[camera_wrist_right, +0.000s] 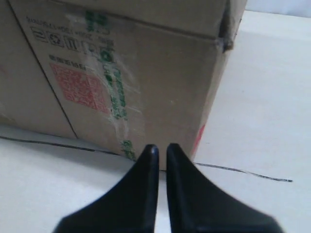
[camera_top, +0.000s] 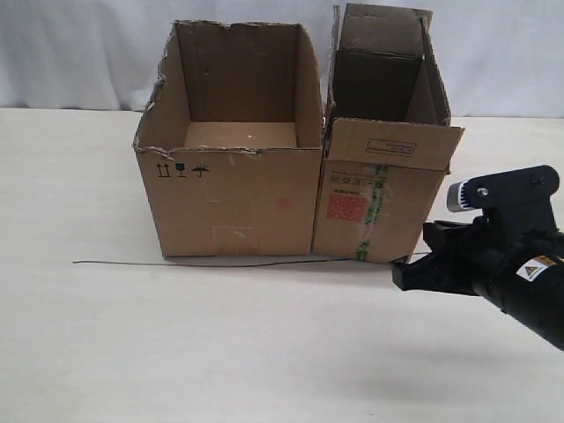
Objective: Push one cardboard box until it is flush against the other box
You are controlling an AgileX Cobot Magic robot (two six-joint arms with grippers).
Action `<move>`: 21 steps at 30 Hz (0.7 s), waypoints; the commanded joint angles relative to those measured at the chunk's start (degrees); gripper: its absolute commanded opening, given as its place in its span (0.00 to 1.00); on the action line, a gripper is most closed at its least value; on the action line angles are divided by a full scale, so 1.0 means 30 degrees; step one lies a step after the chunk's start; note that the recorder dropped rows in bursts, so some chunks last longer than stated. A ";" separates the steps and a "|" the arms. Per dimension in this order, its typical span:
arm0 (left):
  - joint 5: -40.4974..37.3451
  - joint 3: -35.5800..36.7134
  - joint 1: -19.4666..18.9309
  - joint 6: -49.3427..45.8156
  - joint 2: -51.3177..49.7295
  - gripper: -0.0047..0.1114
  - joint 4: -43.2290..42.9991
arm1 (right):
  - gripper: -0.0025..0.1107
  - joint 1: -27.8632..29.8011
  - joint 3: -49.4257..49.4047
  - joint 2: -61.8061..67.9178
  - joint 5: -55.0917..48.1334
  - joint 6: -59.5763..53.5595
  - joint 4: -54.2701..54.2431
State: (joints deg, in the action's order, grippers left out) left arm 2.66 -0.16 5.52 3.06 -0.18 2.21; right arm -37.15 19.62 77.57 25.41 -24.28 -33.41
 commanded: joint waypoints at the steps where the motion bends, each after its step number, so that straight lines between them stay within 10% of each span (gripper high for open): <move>1: 0.0174 0.0054 0.0173 0.0093 0.0060 0.04 -0.0066 | 0.07 0.0124 -0.0085 0.0930 0.1621 0.1504 0.1813; 21: 0.0174 0.0054 0.0173 0.0093 0.0060 0.04 -0.0029 | 0.07 0.0151 0.2689 0.4601 0.3096 0.1562 0.3644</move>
State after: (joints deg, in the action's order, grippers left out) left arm 2.66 -0.16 5.52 3.06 -0.18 2.21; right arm -37.15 26.76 90.46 33.85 -18.47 -23.07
